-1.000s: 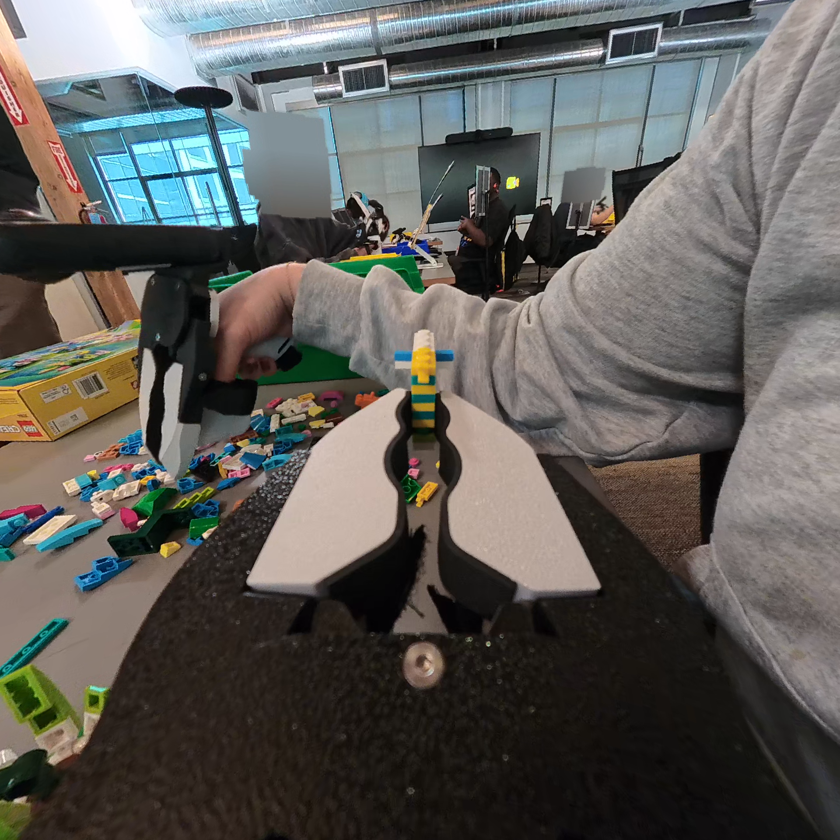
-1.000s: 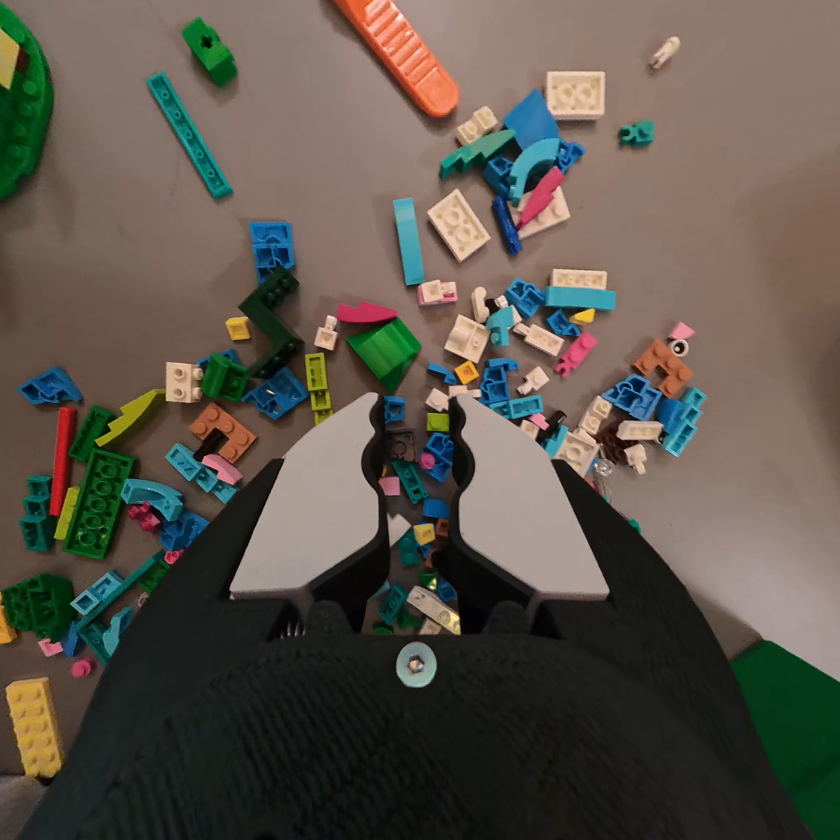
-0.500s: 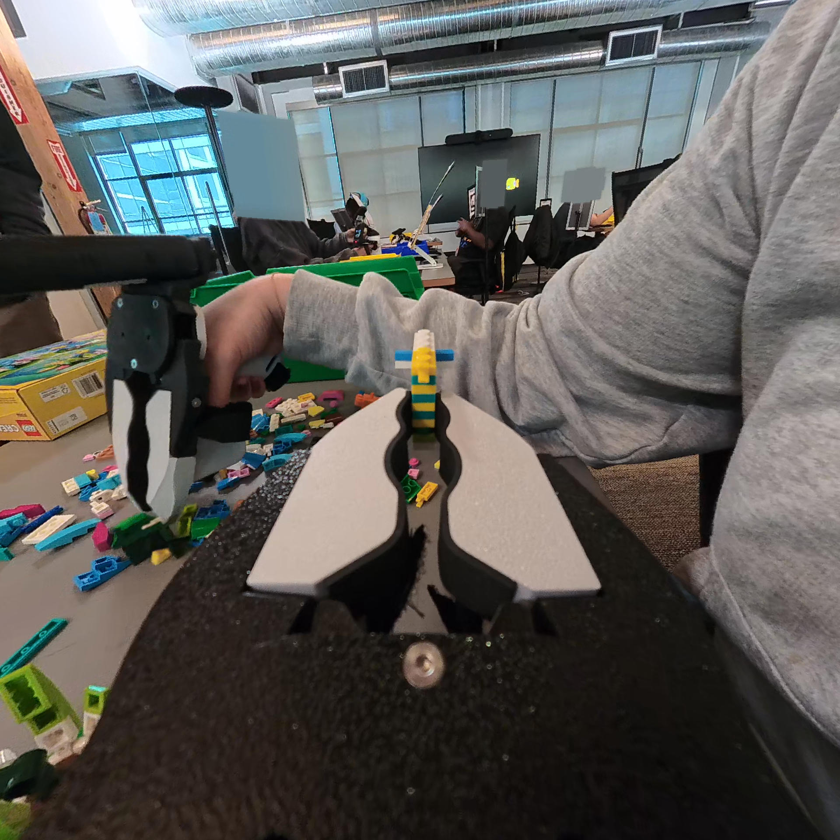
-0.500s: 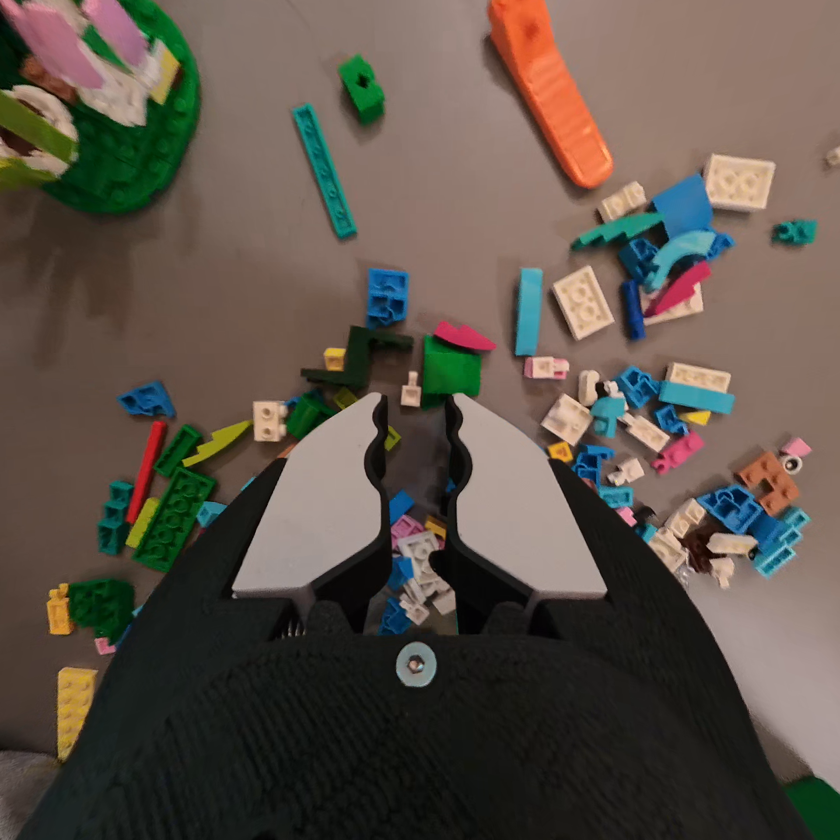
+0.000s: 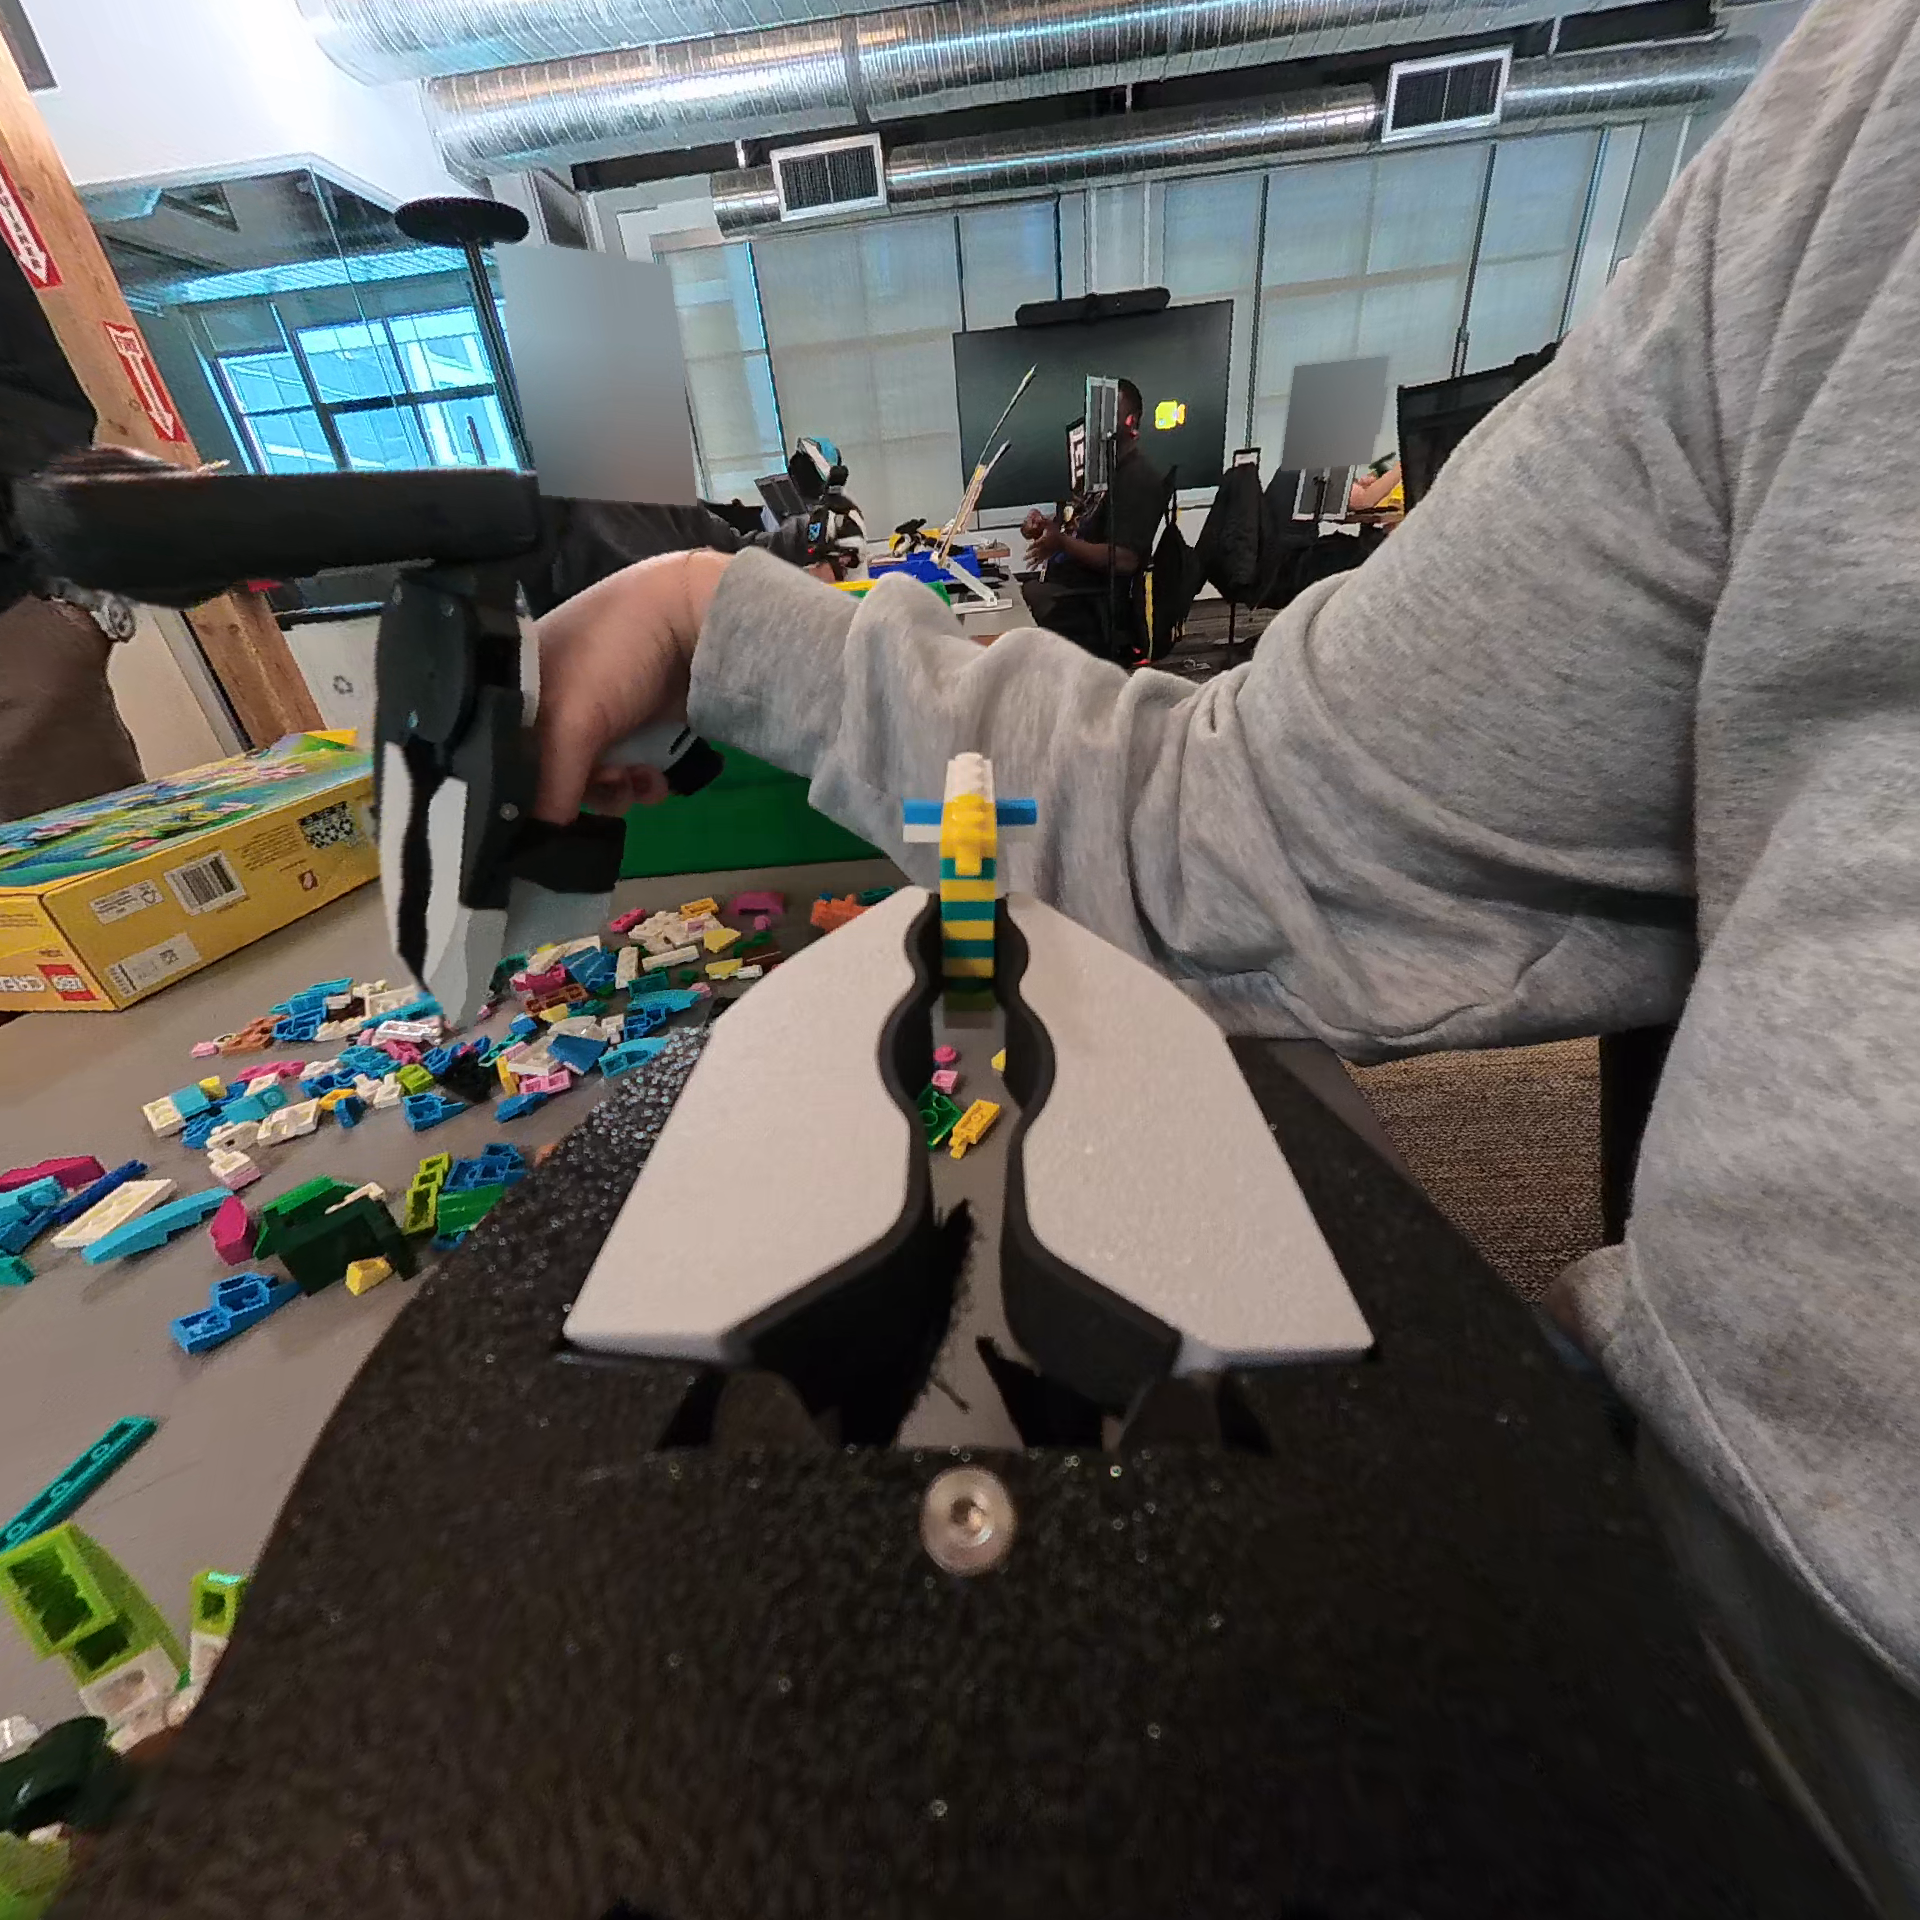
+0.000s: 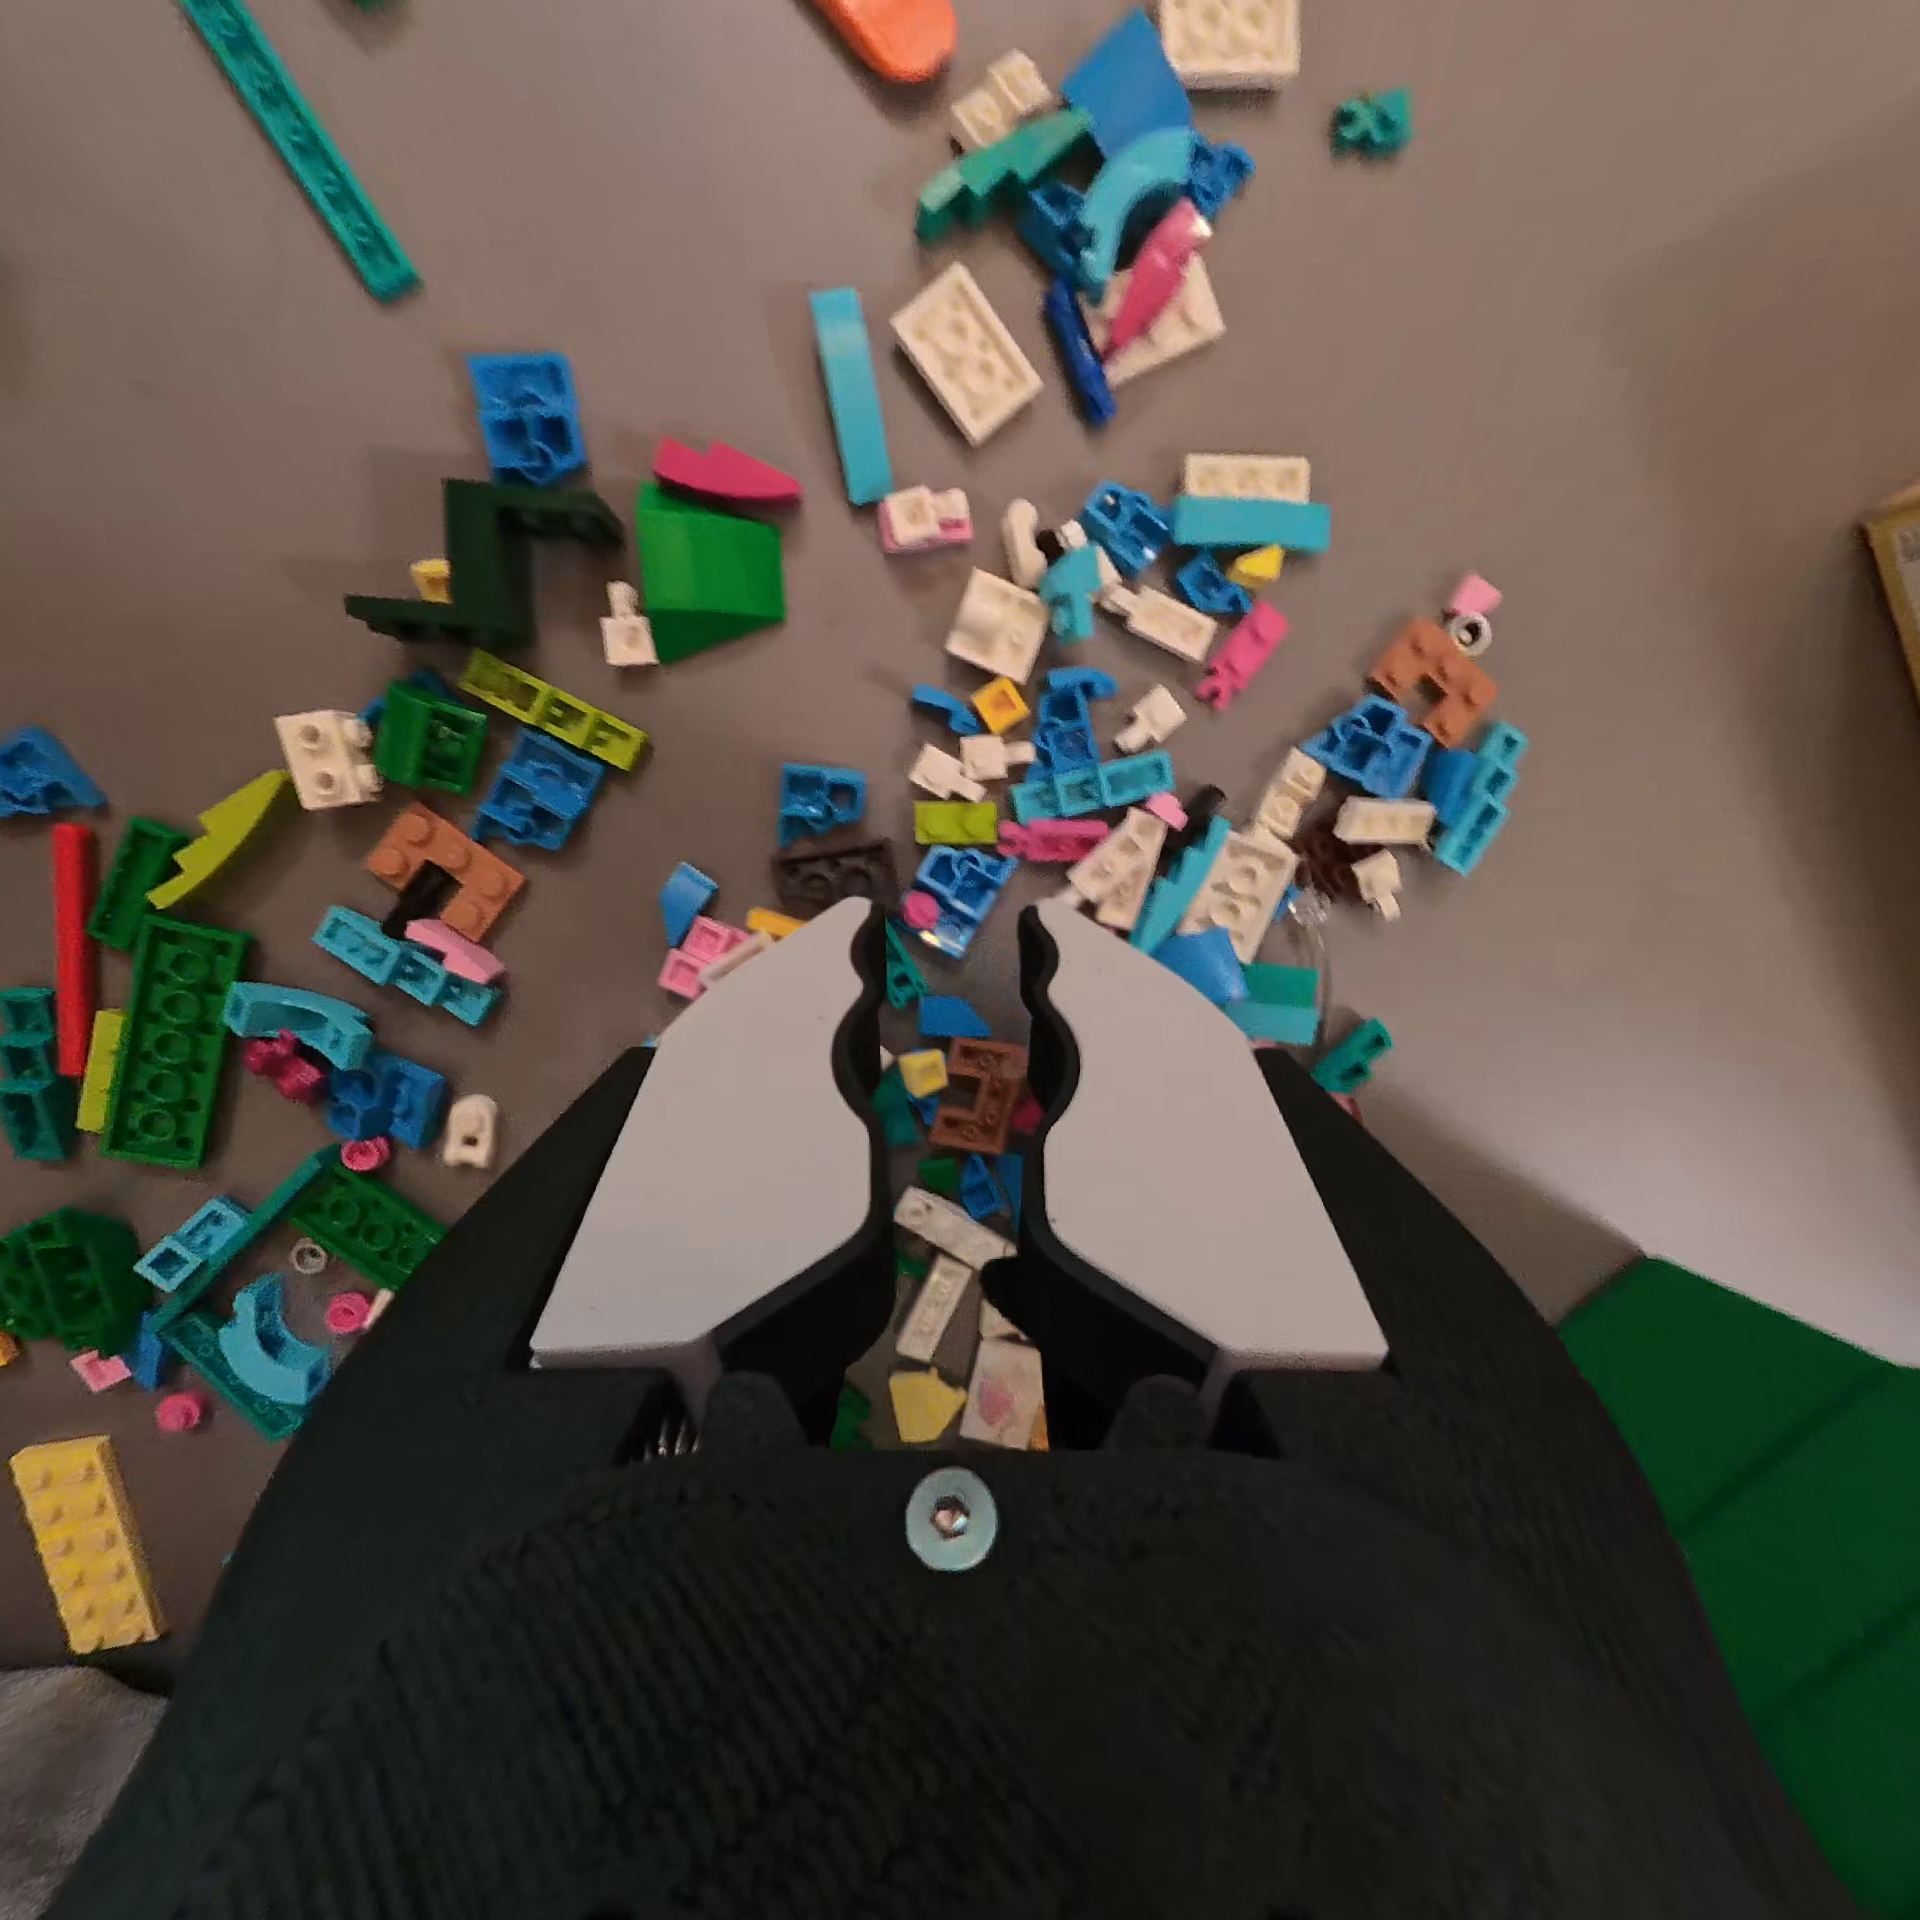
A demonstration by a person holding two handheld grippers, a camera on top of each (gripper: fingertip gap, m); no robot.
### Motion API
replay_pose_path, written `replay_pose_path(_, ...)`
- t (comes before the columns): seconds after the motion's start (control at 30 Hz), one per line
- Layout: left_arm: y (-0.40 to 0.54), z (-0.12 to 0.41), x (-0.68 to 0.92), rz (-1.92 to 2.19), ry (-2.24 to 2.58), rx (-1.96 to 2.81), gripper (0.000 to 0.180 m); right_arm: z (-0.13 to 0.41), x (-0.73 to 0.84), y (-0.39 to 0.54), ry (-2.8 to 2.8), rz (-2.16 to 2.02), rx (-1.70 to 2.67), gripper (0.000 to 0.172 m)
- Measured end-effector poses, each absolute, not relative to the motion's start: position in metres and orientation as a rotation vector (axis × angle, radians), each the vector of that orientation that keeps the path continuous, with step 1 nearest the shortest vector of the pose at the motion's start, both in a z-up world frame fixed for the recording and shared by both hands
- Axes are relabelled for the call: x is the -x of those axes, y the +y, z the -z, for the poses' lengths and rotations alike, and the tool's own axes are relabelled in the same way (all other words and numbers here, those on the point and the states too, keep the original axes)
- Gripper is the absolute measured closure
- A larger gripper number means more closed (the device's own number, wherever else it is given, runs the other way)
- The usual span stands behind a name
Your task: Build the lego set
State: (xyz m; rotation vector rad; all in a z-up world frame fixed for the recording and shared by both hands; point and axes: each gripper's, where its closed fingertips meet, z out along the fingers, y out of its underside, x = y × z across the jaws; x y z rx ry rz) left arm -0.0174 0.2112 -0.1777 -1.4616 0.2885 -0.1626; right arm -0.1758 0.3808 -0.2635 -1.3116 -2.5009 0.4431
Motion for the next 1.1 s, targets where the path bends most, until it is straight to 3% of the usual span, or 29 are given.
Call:
replay_pose_path(0.37, 0.212, 0.177, 0.017, 0.170, 0.280, 1.461, 0.172, 0.269, 0.167, 0.419, -2.411, -0.407, 1.476, 0.147)
replay_pose_path(1.1, 0.216, 0.176, 0.015, 0.175, 0.277, 1.459, 0.172, 0.273, 0.172, 0.388, -2.522, -0.501, 1.363, 0.156)
